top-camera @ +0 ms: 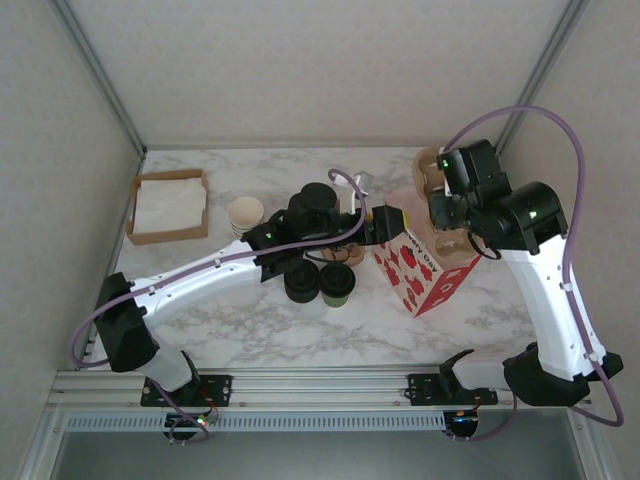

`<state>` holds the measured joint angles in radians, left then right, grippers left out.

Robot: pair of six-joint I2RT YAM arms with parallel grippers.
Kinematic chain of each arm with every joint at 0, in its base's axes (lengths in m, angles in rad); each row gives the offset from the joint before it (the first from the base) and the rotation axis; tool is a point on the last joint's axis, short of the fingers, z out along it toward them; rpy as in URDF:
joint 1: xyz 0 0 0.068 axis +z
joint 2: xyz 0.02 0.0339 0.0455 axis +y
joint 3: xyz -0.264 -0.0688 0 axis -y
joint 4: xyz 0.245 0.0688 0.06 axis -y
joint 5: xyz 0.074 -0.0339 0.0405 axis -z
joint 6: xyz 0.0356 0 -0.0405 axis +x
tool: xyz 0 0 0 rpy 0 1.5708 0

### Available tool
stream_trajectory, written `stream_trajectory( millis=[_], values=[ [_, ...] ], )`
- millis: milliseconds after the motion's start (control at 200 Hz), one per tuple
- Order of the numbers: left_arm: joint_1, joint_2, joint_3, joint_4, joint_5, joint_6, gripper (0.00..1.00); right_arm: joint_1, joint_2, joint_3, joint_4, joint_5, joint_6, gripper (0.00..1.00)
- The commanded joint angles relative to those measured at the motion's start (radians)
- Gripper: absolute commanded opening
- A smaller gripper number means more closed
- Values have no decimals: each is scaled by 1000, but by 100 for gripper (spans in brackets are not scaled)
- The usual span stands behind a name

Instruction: Pack the takeout coffee

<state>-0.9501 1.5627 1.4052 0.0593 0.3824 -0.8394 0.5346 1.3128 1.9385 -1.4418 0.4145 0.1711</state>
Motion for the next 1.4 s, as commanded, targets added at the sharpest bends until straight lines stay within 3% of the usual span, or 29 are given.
stream_trajectory(
  millis=[0, 280, 396, 746, 1397],
  values=[
    [-3, 38, 68, -16, 34, -2, 70, -10, 3, -17, -6, -23, 10, 35],
    [-1, 50, 53, -50, 15, 6, 28, -26, 11, -58, 0, -54, 3, 35],
    [2, 34, 29, -54, -3, 7, 17, -33, 17, -58, -2, -62, 1, 35],
    [27, 18, 17, -93, -17, 39, 0, -50, 49, -46, 3, -95, -5, 35],
    [71, -67, -43, -124, -9, 86, 0, -70, 121, -33, 32, -194, 13, 34]
  ],
)
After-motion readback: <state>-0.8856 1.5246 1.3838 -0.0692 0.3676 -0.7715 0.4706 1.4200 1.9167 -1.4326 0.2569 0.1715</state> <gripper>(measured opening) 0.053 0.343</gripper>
